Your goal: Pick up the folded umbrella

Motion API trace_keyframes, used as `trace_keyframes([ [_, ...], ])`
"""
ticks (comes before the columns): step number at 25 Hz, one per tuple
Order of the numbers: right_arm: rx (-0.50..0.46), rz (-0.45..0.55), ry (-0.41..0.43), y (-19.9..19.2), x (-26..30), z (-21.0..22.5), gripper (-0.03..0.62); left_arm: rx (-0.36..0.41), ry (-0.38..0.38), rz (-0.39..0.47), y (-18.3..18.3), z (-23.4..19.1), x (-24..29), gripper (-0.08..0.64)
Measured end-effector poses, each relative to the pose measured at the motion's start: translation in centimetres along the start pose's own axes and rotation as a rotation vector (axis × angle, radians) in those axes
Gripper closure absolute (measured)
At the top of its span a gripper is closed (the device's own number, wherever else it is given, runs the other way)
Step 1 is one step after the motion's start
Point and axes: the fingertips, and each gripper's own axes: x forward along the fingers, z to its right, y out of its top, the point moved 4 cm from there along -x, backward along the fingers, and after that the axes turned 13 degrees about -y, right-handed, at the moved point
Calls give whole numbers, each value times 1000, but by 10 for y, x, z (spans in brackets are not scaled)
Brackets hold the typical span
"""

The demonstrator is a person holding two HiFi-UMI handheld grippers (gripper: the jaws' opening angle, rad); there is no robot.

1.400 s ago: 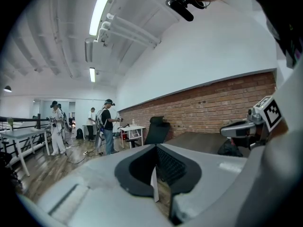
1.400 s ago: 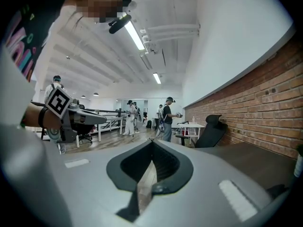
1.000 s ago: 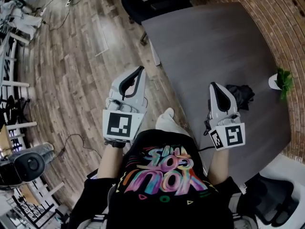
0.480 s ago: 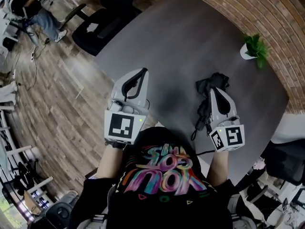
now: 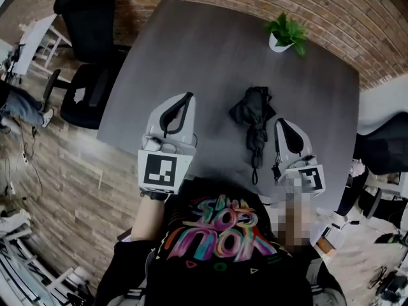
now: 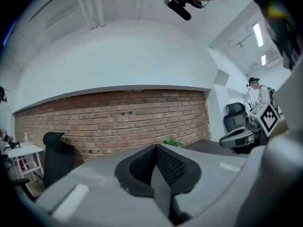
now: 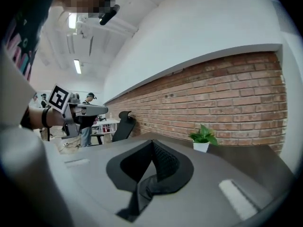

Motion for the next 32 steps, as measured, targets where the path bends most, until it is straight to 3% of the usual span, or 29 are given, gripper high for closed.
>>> trace_keyframes([
  [6, 41, -3, -153, -2, -22, 11, 592, 2, -133, 28, 8, 3, 24, 560],
  [12, 55, -24, -202, -6, -38, 16, 592, -16, -196, 26, 4, 19, 33, 558],
  [22, 61, -17, -178, -3, -43, 18, 592, -36, -229, 18, -1, 40, 40, 558],
  [29, 34, -84, -128, -22, -36, 14, 588, -36, -238, 1, -9, 54, 39, 558],
  [32, 39, -122, -114, -35, -30, 15, 552, -42, -242, -6, -14, 57, 41, 560],
])
